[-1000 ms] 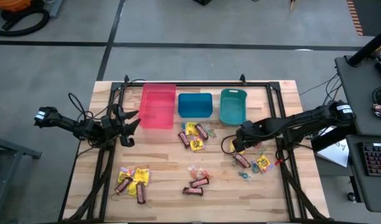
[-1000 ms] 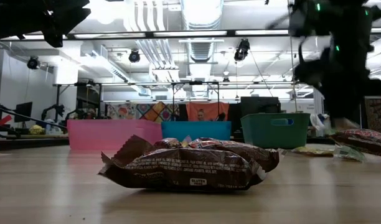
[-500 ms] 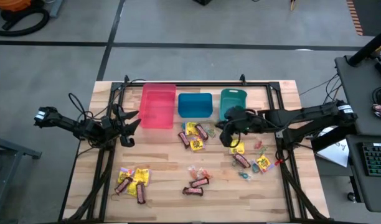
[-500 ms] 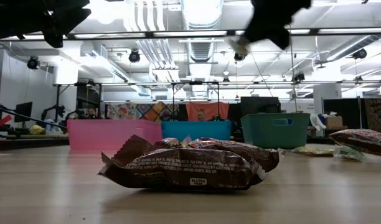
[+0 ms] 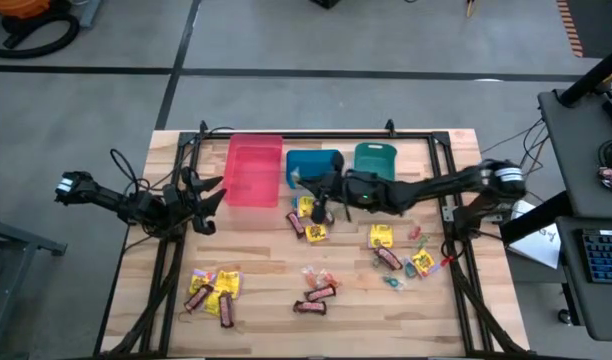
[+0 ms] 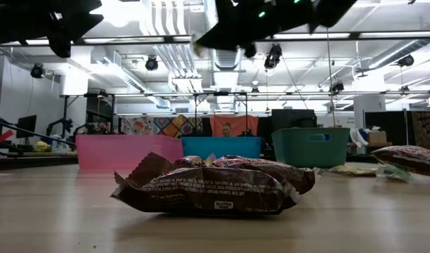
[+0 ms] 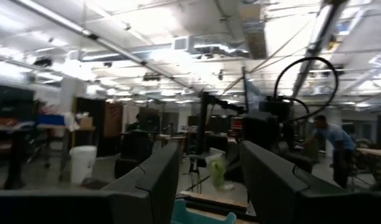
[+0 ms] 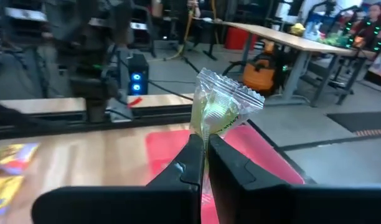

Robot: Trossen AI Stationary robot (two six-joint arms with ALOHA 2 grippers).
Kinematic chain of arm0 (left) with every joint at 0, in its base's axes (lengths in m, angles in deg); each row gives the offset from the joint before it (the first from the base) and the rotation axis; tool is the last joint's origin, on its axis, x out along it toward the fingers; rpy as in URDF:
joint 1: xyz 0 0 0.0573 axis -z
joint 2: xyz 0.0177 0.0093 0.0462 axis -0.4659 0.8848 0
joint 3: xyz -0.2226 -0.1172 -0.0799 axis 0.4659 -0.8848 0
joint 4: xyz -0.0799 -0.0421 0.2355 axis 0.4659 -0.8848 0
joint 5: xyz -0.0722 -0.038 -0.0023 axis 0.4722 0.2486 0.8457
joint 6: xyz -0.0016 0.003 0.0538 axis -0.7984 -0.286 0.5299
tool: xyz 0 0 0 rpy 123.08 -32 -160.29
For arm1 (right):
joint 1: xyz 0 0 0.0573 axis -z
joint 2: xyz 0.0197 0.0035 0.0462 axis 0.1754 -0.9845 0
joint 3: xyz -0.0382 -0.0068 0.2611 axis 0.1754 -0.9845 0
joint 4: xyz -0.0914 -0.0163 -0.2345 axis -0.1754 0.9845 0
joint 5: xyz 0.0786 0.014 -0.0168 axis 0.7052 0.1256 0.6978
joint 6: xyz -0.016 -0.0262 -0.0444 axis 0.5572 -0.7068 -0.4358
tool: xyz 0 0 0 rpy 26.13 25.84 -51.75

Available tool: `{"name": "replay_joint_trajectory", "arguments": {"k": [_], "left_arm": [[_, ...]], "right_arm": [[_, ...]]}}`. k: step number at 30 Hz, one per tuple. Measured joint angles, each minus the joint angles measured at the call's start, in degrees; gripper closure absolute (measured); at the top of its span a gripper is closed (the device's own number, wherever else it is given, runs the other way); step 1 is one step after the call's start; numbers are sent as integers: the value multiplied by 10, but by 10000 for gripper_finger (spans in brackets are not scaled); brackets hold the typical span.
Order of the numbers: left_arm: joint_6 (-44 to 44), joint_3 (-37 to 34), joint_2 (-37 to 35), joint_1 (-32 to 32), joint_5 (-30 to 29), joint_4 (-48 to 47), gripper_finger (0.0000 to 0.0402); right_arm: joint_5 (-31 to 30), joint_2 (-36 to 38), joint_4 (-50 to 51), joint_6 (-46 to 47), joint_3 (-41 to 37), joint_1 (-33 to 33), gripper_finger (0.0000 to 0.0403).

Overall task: Sort candy
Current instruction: Put the green candy into the red bin

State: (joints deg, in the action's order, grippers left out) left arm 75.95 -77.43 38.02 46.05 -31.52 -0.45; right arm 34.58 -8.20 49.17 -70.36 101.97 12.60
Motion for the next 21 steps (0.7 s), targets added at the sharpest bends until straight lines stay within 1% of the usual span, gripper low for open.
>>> {"name": "replay_joint_trajectory", "arguments": {"k": [3, 10, 21], "left_arm": [[-7, 0, 0, 0, -27, 0, 247], [-29, 0, -3, 0, -30, -1, 247], [-42, 0, -3, 1, -29, -9, 247]], "right_arm": [[0, -53, -4, 5, 39, 18, 390], [2, -162, -2, 5, 122, 43, 390], [5, -273, -3, 13, 217, 58, 390]]}}
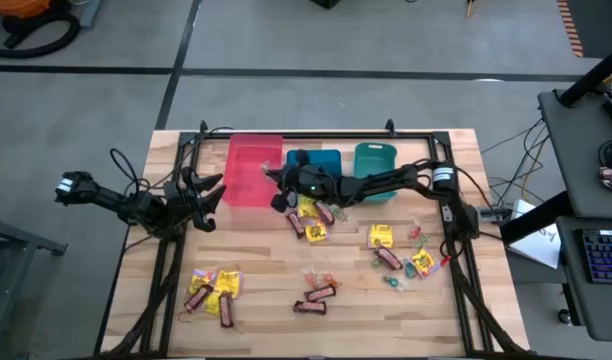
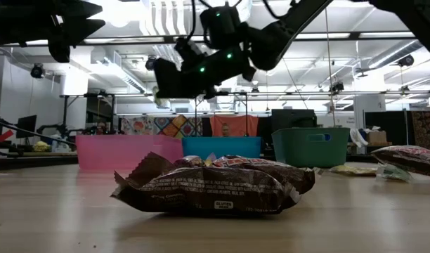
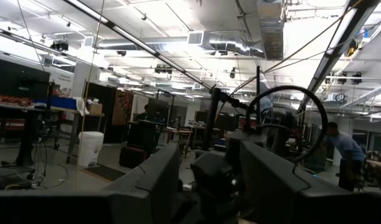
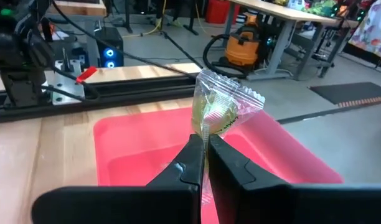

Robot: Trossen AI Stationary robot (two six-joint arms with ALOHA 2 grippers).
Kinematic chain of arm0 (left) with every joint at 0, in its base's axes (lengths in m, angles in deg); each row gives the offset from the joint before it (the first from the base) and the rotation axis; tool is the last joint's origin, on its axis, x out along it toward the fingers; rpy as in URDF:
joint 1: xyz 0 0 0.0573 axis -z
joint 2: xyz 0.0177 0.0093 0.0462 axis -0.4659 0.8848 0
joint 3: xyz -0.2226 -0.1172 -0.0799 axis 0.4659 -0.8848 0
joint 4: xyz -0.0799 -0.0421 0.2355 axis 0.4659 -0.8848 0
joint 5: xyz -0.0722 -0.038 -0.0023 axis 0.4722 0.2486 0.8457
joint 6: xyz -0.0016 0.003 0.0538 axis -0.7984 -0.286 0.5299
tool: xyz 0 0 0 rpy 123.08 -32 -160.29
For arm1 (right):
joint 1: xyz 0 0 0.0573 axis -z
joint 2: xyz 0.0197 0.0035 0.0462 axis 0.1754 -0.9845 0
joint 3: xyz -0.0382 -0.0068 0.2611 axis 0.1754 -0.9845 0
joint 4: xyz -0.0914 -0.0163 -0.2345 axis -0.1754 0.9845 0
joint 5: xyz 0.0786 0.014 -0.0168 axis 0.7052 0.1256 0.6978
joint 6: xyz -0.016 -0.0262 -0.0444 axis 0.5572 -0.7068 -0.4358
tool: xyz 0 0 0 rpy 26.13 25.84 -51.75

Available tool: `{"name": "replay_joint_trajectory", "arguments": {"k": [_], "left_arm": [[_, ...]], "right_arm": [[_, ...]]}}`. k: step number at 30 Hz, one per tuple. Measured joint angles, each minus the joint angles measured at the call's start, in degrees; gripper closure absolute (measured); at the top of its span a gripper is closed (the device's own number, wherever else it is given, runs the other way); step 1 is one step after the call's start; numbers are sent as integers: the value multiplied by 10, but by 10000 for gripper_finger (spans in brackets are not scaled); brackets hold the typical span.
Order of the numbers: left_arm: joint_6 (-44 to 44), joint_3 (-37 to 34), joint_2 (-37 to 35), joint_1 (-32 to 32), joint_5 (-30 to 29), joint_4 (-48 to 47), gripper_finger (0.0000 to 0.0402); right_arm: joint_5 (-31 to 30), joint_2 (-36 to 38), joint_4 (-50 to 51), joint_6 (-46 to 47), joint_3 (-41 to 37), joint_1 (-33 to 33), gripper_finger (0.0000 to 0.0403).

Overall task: Sort candy
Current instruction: Put the green candy into the red bin, then put the yellow candy into the blue bin

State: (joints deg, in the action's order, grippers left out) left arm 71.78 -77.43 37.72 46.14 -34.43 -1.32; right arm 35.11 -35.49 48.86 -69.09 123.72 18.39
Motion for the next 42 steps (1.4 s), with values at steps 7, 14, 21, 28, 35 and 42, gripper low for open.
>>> {"name": "replay_joint_trajectory", "arguments": {"k": [7, 14, 21, 28, 35, 42], "left_arm": [[0, 0, 0, 0, 1, -1, 247], [-8, 0, 0, 0, 2, -2, 247], [-56, 0, 15, 0, 2, -18, 247], [-164, 0, 82, 0, 33, -12, 247], [-209, 33, 146, 0, 45, -6, 247], [-199, 148, 219, 0, 45, -69, 247]], "right_arm": [[40, -39, 21, 27, 39, 2, 352], [41, -37, 62, 42, 45, 7, 276], [43, 58, 257, 28, 39, -13, 250], [44, 181, 369, -5, -35, -73, 265], [43, 314, 364, 0, -179, -130, 281], [44, 422, 341, 145, -293, -171, 284]]}}
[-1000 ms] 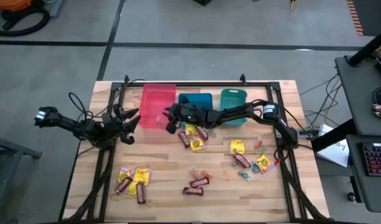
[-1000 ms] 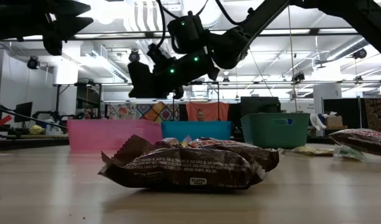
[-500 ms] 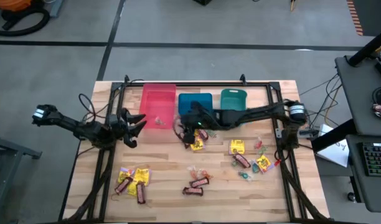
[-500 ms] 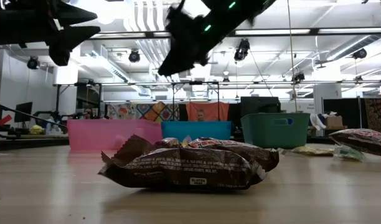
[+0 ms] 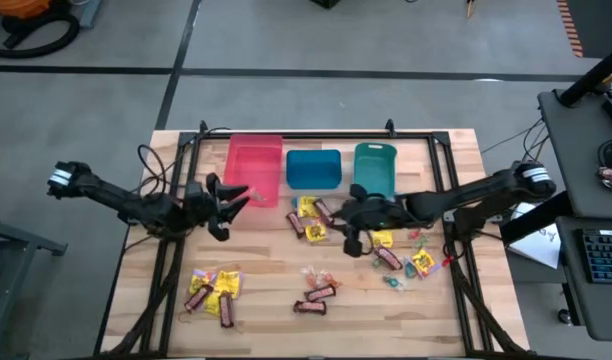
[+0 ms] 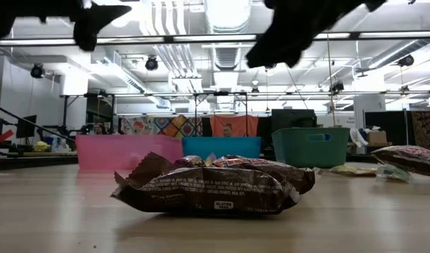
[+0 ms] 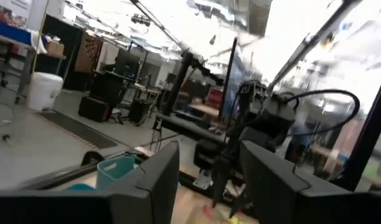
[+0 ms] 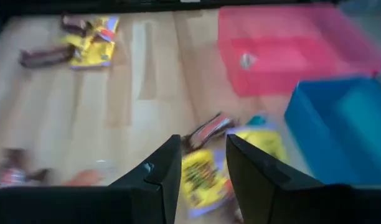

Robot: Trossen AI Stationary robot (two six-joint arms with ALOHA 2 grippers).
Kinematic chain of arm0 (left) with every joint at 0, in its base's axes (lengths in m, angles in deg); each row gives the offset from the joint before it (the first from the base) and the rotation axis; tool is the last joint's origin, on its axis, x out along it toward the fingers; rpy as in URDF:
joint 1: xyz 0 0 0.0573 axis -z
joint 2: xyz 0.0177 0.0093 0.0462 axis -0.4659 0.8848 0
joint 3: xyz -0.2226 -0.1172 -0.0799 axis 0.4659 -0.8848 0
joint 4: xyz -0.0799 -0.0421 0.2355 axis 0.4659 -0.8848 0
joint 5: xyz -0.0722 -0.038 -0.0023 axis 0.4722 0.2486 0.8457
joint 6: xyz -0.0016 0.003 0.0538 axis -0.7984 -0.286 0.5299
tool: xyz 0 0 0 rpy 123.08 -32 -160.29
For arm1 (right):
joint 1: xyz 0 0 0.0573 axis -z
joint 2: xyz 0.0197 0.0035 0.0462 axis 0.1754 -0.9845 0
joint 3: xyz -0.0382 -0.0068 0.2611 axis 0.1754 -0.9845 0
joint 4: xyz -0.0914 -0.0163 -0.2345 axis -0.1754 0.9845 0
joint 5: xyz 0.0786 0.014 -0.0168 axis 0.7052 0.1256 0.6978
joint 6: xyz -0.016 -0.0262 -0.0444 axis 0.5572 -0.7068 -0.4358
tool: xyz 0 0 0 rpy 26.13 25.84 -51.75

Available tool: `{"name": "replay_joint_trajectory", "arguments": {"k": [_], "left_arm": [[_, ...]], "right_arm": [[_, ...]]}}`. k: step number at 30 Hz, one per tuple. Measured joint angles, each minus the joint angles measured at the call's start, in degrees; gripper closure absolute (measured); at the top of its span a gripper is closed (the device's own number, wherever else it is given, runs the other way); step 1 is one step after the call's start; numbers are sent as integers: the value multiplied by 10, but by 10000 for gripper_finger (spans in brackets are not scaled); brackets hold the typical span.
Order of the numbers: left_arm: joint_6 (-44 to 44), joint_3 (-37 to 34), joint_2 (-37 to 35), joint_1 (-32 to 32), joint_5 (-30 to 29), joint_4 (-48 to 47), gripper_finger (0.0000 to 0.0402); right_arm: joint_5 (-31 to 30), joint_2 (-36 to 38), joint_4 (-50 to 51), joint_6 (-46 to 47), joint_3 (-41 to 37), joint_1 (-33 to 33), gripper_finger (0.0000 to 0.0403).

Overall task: Sort candy
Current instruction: Put the yellow candy into the blue bin

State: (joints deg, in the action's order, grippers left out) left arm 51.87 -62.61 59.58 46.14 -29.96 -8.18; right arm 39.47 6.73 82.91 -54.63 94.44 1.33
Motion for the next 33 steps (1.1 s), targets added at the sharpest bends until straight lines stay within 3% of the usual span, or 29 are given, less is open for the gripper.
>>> {"name": "replay_joint_trajectory", "arguments": {"k": [4, 8, 13, 17, 20, 24, 33], "left_arm": [[6, 106, 30, 0, 0, -219, 247], [-49, 212, 74, 0, 1, -475, 247], [-217, 344, 132, 1, 88, -815, 247], [-339, 413, 186, 21, 124, -995, 247], [-419, 449, 222, 33, 150, -1058, 247], [-489, 469, 271, 59, 195, -1065, 247], [-645, 465, 404, 130, 322, -1053, 247]], "right_arm": [[22, 34, 5, 98, -41, -36, 284], [32, 39, 36, 194, -64, -78, 285], [33, 27, 144, 365, -64, -123, 287], [68, 26, 221, 451, -62, -137, 293], [113, 29, 269, 494, -62, -139, 296], [149, 35, 297, 501, -62, -139, 292], [134, 44, 292, 420, -62, -139, 258]]}}
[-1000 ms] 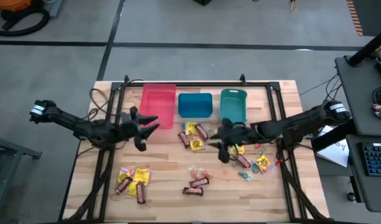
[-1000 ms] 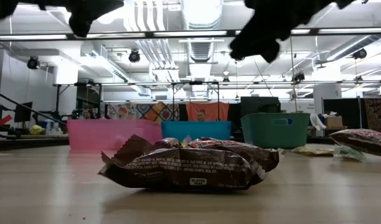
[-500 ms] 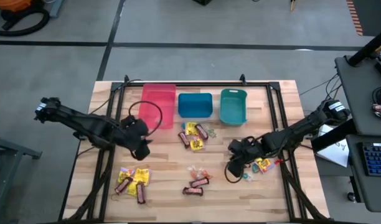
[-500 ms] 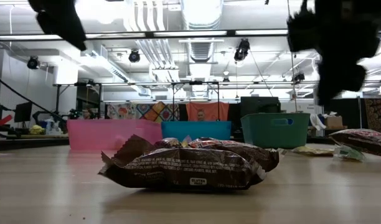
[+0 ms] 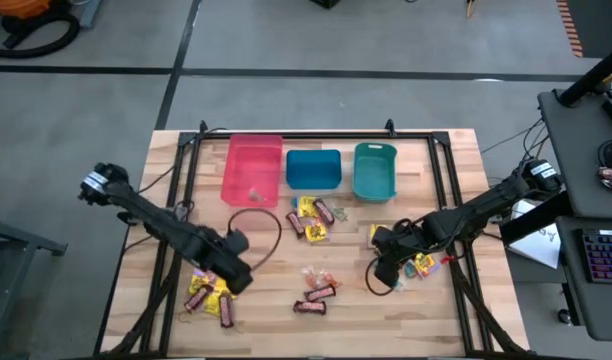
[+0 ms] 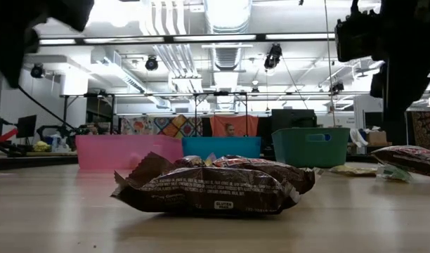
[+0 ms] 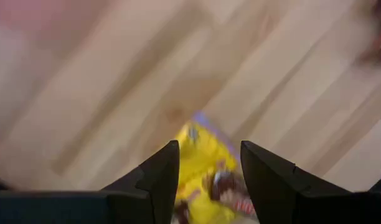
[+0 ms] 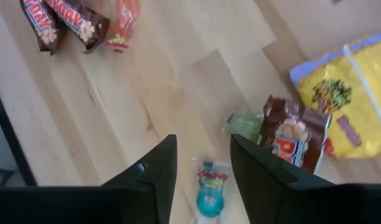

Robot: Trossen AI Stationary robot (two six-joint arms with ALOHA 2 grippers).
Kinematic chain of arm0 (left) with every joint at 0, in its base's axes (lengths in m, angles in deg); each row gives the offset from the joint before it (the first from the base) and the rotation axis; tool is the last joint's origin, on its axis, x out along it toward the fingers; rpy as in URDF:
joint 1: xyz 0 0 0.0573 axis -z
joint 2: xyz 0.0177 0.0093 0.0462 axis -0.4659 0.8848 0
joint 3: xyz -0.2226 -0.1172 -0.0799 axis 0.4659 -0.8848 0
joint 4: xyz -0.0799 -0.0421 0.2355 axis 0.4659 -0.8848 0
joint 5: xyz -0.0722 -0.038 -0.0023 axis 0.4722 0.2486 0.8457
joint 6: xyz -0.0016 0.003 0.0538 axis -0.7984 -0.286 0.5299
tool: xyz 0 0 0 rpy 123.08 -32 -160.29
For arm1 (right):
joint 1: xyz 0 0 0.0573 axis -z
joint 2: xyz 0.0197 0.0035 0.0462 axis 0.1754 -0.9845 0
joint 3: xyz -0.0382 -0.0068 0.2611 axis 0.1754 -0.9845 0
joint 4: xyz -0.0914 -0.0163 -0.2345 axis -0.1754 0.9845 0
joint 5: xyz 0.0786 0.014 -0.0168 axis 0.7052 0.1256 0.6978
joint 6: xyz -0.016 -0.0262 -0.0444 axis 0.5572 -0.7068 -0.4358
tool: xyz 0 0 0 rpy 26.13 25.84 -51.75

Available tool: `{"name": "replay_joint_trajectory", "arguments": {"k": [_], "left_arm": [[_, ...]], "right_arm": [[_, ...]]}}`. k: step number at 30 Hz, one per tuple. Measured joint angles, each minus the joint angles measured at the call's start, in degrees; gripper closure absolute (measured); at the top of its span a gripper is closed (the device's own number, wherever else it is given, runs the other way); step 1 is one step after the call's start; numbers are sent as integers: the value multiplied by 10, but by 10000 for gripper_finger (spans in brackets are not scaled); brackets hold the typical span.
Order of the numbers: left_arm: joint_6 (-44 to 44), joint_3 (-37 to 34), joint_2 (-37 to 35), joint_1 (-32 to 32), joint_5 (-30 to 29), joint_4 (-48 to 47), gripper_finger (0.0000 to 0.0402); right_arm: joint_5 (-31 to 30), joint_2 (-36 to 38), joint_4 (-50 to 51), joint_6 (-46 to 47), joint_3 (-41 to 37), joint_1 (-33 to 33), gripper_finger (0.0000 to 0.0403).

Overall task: Sort candy
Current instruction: Put the yellow candy into the blue bin

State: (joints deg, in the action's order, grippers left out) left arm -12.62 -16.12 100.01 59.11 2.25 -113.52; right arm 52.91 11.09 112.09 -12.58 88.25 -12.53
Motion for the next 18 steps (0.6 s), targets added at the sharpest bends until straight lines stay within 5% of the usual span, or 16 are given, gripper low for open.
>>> {"name": "replay_joint_trajectory", "arguments": {"k": [6, 18], "left_arm": [[-83, 10, 64, 18, 26, 0, 237], [-109, 13, 173, 17, 23, -1, 144]], "right_arm": [[-36, 0, -2, -39, 0, 0, 230], [-49, 0, -2, -58, 0, -1, 211]]}}
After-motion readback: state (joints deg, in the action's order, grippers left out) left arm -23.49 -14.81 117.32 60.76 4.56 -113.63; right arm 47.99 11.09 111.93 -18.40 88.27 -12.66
